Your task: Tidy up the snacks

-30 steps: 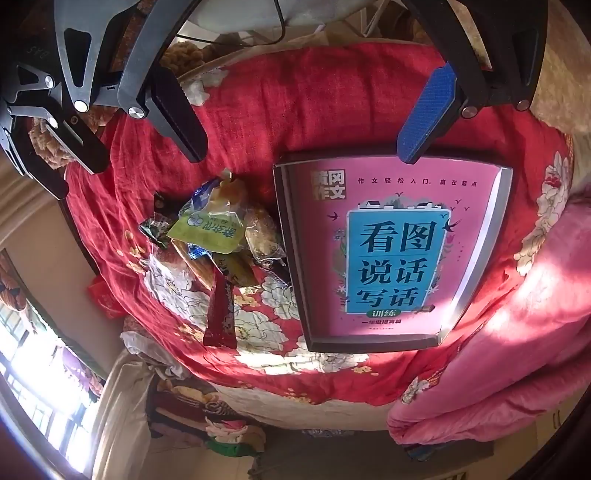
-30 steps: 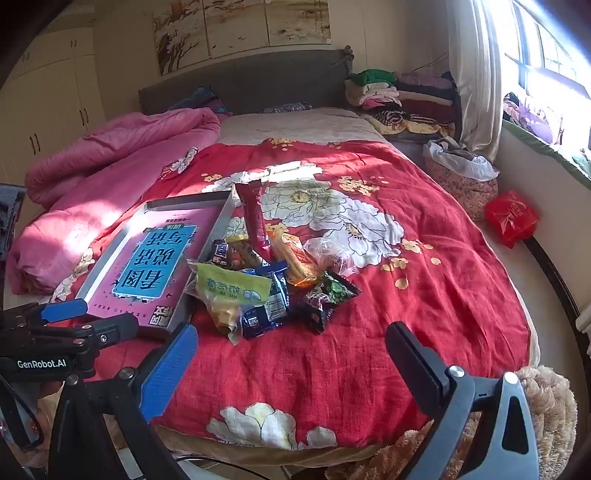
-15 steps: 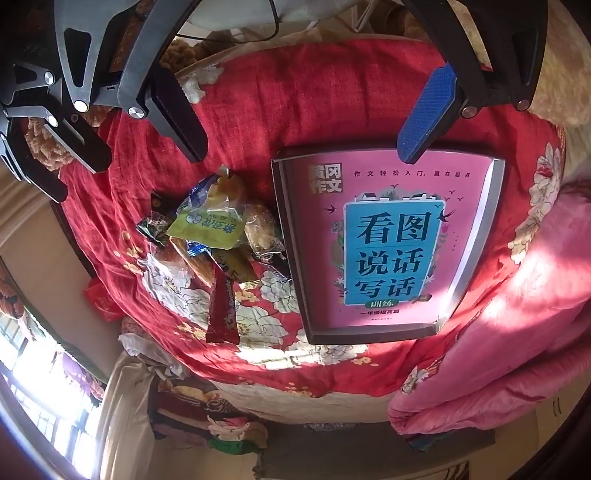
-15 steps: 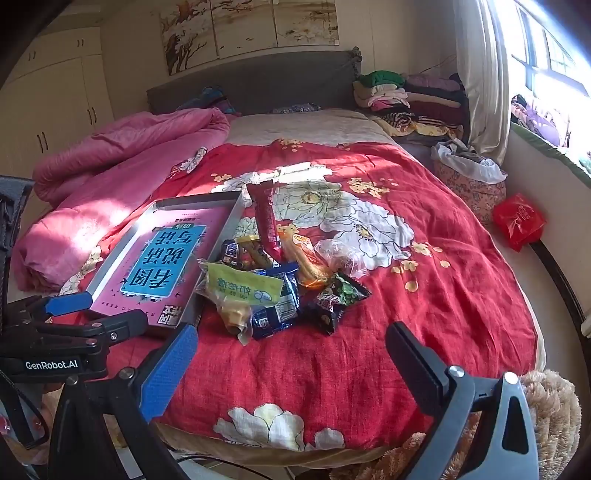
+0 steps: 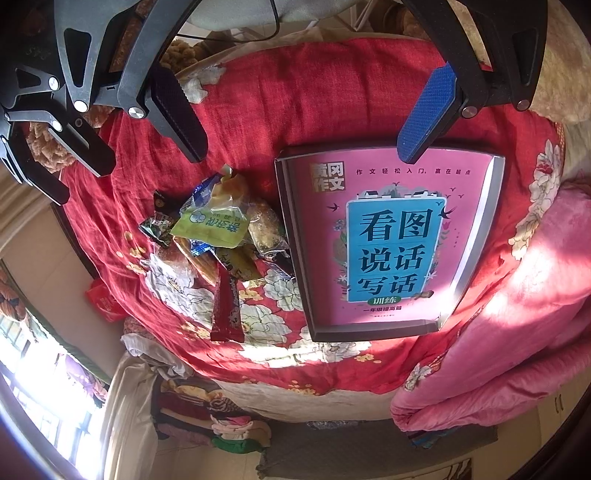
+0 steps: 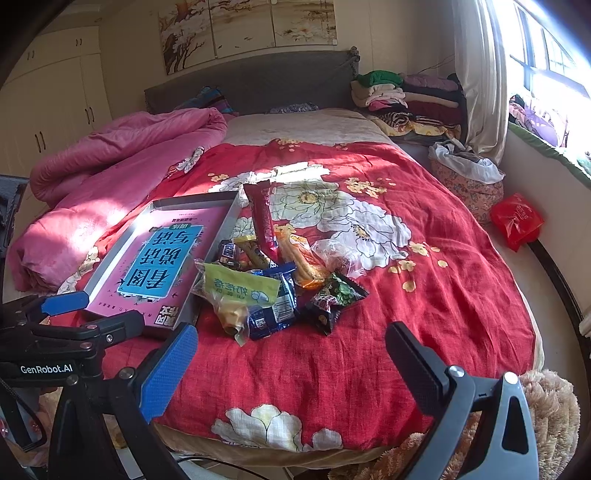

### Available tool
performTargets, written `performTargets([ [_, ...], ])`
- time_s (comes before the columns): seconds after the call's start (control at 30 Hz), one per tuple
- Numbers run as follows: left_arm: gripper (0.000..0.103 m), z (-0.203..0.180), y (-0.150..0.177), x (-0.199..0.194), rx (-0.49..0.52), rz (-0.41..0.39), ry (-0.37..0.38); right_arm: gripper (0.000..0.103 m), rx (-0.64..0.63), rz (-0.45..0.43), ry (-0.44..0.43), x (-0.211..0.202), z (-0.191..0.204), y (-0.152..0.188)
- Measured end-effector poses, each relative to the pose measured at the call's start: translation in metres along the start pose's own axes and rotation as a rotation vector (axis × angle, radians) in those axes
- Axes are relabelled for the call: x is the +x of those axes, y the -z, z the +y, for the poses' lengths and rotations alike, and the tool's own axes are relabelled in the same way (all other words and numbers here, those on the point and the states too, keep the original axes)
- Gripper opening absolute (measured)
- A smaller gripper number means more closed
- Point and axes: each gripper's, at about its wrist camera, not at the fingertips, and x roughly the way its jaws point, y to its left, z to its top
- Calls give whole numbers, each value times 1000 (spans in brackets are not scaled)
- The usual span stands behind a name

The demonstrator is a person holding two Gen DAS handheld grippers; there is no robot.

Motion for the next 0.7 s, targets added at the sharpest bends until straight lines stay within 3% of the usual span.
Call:
performTargets([
  [0.7,102,-5,0,-3,16,-8,20,103,-4,2,18,0,-2,1],
])
